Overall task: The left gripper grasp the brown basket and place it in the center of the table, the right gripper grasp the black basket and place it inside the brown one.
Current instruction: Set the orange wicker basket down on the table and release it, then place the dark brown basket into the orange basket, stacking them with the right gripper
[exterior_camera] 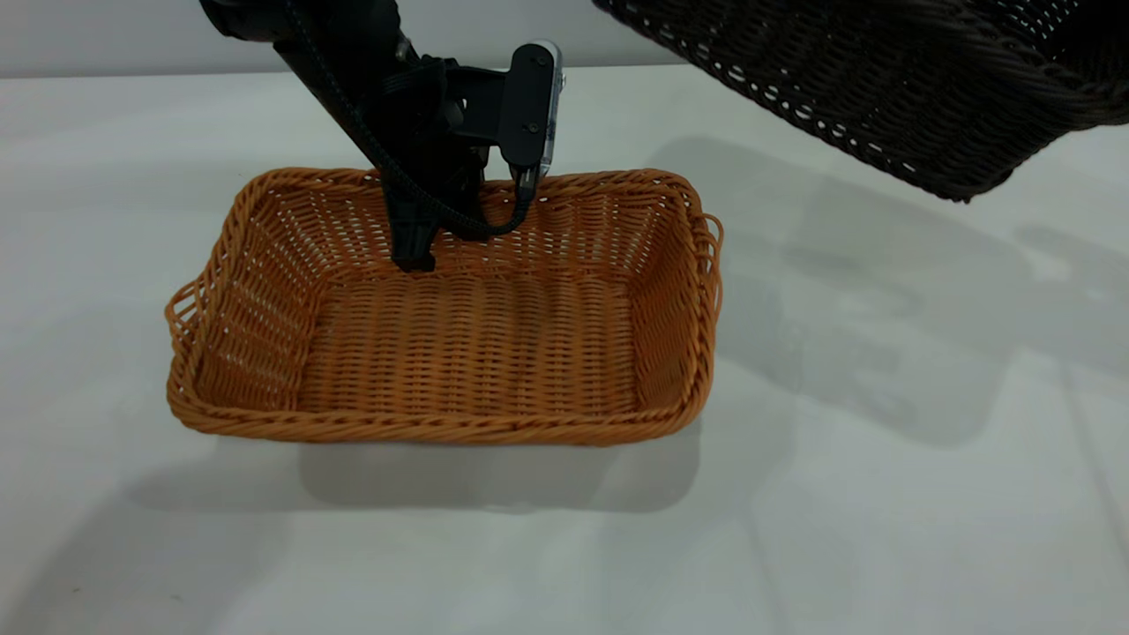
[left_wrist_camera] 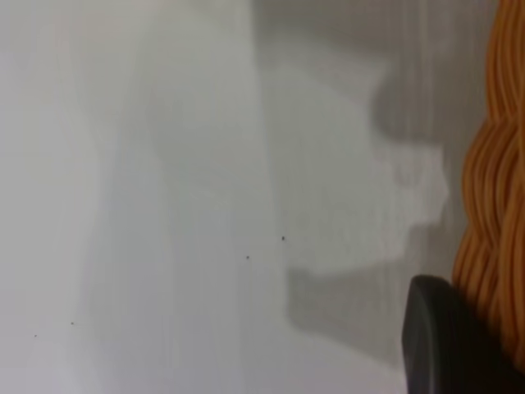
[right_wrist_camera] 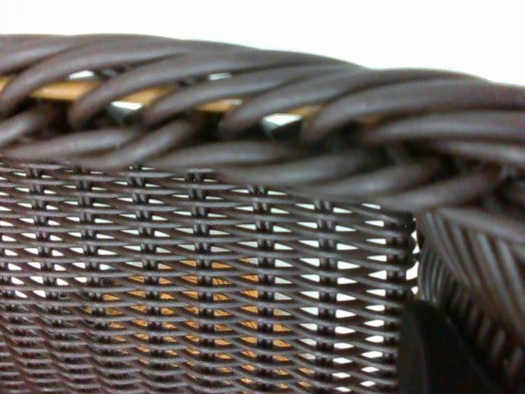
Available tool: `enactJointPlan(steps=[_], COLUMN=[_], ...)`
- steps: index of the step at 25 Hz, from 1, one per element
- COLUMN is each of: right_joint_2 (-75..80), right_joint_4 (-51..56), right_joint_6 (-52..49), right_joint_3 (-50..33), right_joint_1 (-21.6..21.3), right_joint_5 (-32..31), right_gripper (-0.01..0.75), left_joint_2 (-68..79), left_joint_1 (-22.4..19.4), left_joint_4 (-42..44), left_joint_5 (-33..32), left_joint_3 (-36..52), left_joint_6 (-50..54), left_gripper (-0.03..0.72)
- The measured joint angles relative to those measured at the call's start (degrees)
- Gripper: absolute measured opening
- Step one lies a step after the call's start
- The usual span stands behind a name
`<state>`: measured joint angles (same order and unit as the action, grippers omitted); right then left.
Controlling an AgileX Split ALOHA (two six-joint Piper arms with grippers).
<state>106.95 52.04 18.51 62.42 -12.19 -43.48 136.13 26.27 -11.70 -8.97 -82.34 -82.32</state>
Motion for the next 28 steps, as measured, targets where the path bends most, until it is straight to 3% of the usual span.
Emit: enactJointPlan(steps=[6,15,18,24,28], right_joint_2=[0.11,0.11,0.11,0.23,1.26], right_joint_4=[-0.26,-0.33,-0.33,-0.40,-0.40], right_joint_6=[0.00,0.00,0.00,0.00,-0.28], right_joint_3=[0.00,0.02,0.07,0.09,0.19], right_joint_1=[-1.44,-3.08,-3.08,-2.65,2.63], right_joint_5=[-0.43,-1.66,-1.85,-2.03,-1.78], right_gripper=[0.083,0.083,0.083,0.083,0.083], left_joint_2=[0.00,-3.14,-8.07,-24.94,-37.29], left_joint_1=[0.05,0.33,0.33,0.33,0.33], left_joint_4=[-3.76,-8.28,-8.28,-8.10,-8.49], left_joint_5=[-0.41,-1.79,-7.13,-23.78,-29.12], left_joint_3=[0.00,0.06,0.10,0.16,0.16], left_joint_6=[-1.01,-1.00,-1.00,-0.85,-0.55], left_gripper=[0.132,0.417,0.441,0.446,0.446])
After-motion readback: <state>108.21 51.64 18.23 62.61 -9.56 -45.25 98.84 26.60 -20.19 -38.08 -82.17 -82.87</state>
